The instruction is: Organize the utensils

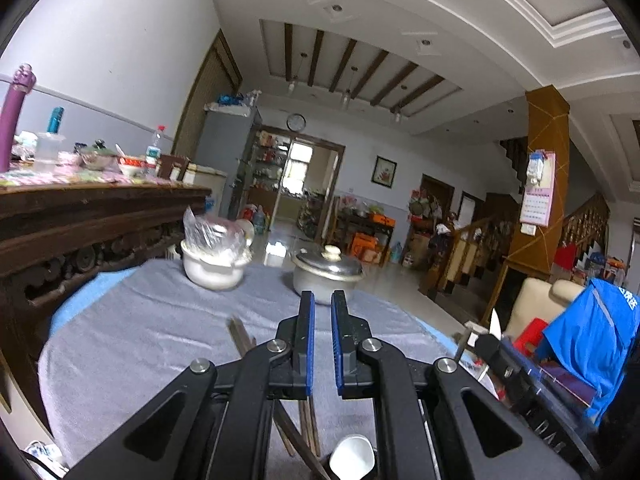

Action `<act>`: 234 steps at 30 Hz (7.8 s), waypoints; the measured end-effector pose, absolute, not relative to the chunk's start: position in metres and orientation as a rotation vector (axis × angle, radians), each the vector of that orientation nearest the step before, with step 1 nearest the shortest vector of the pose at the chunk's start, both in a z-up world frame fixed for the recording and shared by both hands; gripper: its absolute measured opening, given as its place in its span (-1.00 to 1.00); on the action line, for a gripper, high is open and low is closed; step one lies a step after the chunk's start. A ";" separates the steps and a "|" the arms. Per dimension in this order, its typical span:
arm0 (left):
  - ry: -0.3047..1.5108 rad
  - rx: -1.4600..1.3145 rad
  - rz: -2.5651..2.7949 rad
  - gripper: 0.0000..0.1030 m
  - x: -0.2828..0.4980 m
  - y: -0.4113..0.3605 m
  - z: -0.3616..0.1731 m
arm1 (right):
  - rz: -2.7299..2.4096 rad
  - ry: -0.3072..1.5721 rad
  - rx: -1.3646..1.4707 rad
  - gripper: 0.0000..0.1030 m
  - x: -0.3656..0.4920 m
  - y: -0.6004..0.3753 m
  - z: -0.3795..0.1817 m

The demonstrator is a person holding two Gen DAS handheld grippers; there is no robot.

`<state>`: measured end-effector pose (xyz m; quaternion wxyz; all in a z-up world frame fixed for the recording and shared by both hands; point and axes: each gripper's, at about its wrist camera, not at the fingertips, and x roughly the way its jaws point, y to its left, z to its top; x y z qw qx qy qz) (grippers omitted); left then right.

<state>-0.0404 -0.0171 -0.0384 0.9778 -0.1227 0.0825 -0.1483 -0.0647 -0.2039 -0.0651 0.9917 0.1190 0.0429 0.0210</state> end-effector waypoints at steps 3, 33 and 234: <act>0.124 -0.244 -0.263 -0.84 -0.047 -0.007 -0.025 | 0.050 0.084 0.227 -0.40 -0.064 -0.199 -0.066; 0.125 -0.280 -0.057 0.41 -0.049 0.063 0.011 | -0.091 0.073 0.319 0.36 -0.062 -0.249 -0.042; 0.403 -0.270 -0.162 -0.89 -0.068 0.050 0.092 | 0.017 0.062 0.271 -0.87 -0.101 -0.271 0.069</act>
